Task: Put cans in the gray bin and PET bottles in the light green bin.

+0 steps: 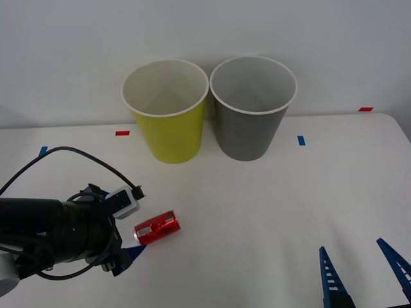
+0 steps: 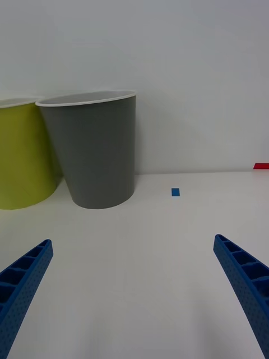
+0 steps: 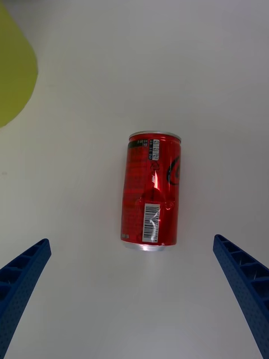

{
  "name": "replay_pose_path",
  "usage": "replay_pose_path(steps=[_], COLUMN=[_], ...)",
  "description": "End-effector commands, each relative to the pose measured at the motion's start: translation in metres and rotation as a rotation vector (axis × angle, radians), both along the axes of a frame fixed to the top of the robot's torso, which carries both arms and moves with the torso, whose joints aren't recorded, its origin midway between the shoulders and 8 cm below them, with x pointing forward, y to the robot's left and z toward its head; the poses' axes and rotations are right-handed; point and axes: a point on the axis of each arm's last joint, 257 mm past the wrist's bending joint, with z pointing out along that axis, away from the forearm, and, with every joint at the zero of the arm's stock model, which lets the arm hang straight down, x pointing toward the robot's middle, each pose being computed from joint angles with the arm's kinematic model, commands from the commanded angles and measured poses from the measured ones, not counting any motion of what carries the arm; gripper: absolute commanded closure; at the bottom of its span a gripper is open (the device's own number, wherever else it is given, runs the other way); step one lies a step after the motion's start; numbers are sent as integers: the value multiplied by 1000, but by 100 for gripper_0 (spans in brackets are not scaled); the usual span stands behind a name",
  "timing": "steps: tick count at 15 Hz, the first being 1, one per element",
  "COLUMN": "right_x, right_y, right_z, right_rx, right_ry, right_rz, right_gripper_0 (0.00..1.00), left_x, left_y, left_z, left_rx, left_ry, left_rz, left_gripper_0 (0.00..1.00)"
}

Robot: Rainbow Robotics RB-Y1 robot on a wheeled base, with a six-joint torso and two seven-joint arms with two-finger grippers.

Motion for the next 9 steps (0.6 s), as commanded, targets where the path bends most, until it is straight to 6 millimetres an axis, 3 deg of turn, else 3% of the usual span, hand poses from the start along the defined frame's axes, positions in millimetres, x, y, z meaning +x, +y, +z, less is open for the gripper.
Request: replay_pose_path(steps=[1, 6, 9], right_x=[0, 0, 0], right_y=[0, 0, 0], right_z=[0, 0, 0], right_rx=[0, 0, 0], right_ry=[0, 0, 0], right_rz=[0, 0, 0], right_gripper_0=[0, 0, 0], left_x=[-1, 1, 2], left_y=[-11, -22, -33], left_z=[-7, -7, -17], left_rx=[-8, 29, 45], left_ry=[33, 69, 79], left_rz=[0, 9, -4], left_gripper_0=[0, 0, 0])
